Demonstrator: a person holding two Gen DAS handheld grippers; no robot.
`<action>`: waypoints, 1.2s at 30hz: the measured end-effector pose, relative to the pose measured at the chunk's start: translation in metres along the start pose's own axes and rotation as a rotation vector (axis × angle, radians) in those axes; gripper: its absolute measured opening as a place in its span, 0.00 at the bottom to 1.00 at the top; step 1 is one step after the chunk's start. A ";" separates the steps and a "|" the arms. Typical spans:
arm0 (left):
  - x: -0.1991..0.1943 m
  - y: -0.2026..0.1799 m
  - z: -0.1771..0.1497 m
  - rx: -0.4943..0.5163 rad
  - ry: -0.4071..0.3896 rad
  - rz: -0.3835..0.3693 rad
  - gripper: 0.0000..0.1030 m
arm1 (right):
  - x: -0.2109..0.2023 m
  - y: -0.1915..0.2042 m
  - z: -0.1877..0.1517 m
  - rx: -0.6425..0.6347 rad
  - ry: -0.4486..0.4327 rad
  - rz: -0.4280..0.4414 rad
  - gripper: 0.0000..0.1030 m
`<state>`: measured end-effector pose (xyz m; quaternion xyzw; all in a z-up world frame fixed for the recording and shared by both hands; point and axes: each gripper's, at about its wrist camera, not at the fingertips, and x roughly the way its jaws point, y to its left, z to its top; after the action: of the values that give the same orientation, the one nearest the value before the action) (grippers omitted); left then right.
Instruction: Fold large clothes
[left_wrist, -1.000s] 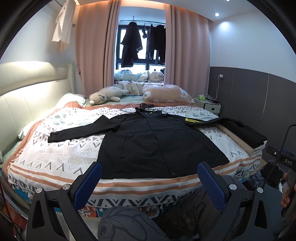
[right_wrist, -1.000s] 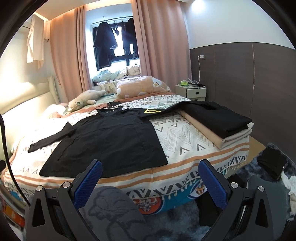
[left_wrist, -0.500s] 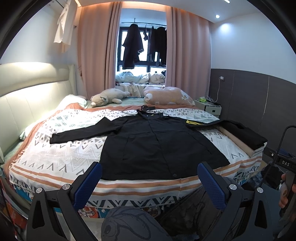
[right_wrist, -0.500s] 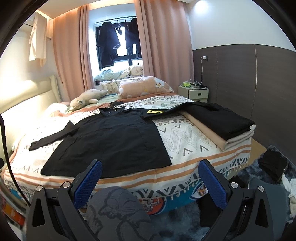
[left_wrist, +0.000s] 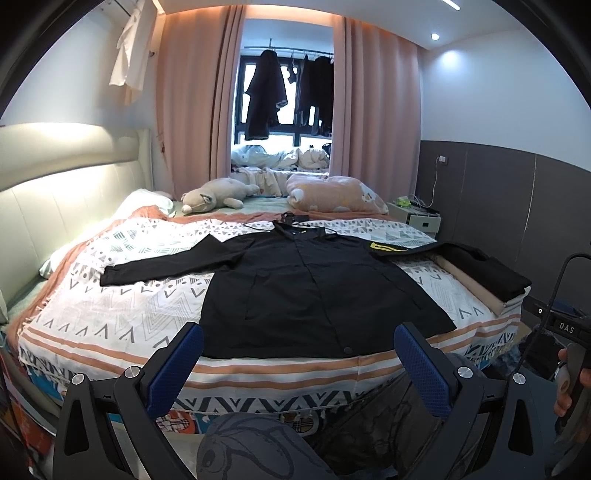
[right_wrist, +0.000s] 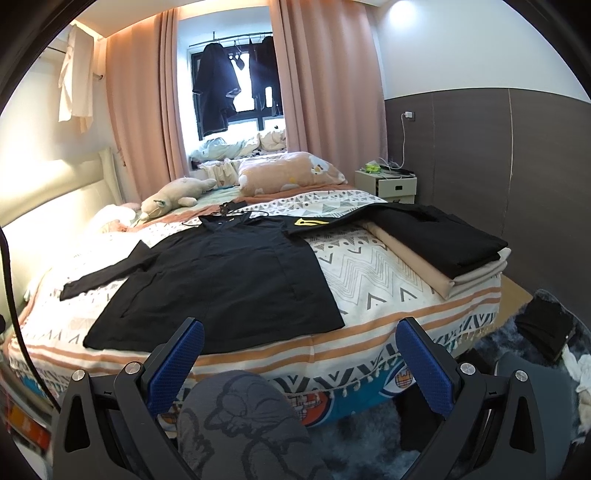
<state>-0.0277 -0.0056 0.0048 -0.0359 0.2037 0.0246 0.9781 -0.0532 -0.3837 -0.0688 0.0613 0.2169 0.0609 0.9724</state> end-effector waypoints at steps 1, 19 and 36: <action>0.000 0.000 0.000 -0.001 0.000 0.000 1.00 | 0.000 0.000 0.000 0.001 0.000 0.000 1.00; 0.002 0.015 0.013 0.010 0.000 0.021 1.00 | 0.022 0.029 0.020 -0.006 0.006 0.033 1.00; 0.071 0.076 0.050 -0.066 0.018 0.142 1.00 | 0.122 0.108 0.073 -0.079 0.002 0.161 1.00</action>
<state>0.0521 0.0764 0.0179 -0.0536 0.2135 0.1005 0.9703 0.0776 -0.2660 -0.0375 0.0400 0.2095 0.1473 0.9658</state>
